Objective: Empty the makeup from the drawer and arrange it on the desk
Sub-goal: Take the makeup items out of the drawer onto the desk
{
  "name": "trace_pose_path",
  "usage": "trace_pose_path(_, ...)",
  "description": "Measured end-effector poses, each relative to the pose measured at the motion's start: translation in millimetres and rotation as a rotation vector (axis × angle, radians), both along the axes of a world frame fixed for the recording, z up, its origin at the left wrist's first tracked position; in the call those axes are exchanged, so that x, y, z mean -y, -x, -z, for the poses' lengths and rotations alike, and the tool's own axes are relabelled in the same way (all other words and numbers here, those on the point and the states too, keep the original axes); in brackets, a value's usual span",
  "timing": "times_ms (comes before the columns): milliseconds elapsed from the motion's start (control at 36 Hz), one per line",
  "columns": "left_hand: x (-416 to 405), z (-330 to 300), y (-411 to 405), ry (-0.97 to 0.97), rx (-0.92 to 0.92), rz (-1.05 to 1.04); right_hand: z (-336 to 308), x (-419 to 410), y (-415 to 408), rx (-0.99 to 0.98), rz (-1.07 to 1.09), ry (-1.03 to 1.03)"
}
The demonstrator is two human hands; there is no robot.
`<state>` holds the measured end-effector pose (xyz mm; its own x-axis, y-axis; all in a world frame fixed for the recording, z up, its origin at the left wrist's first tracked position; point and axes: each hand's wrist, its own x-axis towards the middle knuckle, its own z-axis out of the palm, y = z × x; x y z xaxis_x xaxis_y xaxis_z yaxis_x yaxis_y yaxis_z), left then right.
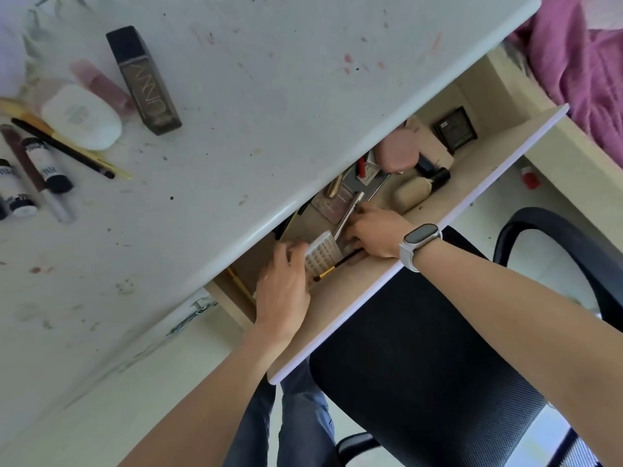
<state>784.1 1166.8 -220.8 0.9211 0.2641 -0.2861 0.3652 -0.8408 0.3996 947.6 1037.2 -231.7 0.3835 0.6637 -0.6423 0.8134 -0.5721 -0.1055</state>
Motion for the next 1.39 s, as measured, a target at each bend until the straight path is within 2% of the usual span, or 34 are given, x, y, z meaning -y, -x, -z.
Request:
trace_pose_path(194,-3.3,-8.2,7.9,0.062,0.066,0.002,-1.2,2.6,2.0,0.029,-0.062,0.001)
trace_pose_path(278,-5.8,-15.2,11.4,0.039,0.162,-0.013,-1.9,6.0,-0.1,0.025,-0.038,0.035)
trace_pose_path(361,-7.8,-22.7,14.6,0.019,0.273,0.009,-4.0,11.4,-0.4,0.058,0.047,-0.037)
trace_pose_path(444,-10.8,-32.9,15.1,0.03,0.337,0.01,-11.7,16.9,3.6,0.042,0.272,-0.206)
trace_pose_path(528,-16.3,-47.9,12.9,0.089,0.369,-0.012,-31.8,17.9,9.8,-0.08,0.528,-0.393)
trace_pose_path(583,-21.4,-60.9,9.7,0.193,0.378,-0.041,-50.5,17.1,15.8,-0.175,0.711,-0.509)
trace_pose_path(694,-33.6,-89.1,1.6,0.505,0.385,-0.287,-86.0,15.3,22.0,-0.428,1.102,-0.755)
trace_pose_path(750,-42.6,-101.6,-6.0,0.635,0.385,-0.428,-99.6,11.5,20.5,-0.628,1.257,-0.902)
trace_pose_path(806,-53.7,-109.6,-16.5,0.72,0.372,-0.53,-110.1,2.5,14.8,-0.714,1.356,-1.001)
trace_pose_path(861,-65.2,-115.0,-29.3,0.805,0.368,-0.643,-117.0,-11.6,6.5,-0.687,1.377,-1.067)
trace_pose_path(944,-82.2,-119.5,-50.7,0.89,0.41,-0.742,-120.8,-38.2,-7.0,-0.513,1.402,-1.118)
trace_pose_path(1028,-99.8,-117.7,-77.0,0.878,0.442,-0.768,-118.7,-62.8,-20.4,-0.352,1.469,-1.187)
trace_pose_path(1139,-116.5,-114.8,-113.1,0.819,0.462,-0.788,-114.2,-88.2,-32.3,-0.246,1.434,-1.201)
trace_pose_path(1278,-133.0,-109.2,-149.5,0.768,0.387,-0.741,-104.1,-107.7,-48.4,-0.16,1.443,-1.147)
trace_pose_path(1389,-133.5,-106.1,-159.2,0.572,0.309,-0.514,-102.8,-123.6,-65.1,-0.133,1.425,-1.151)
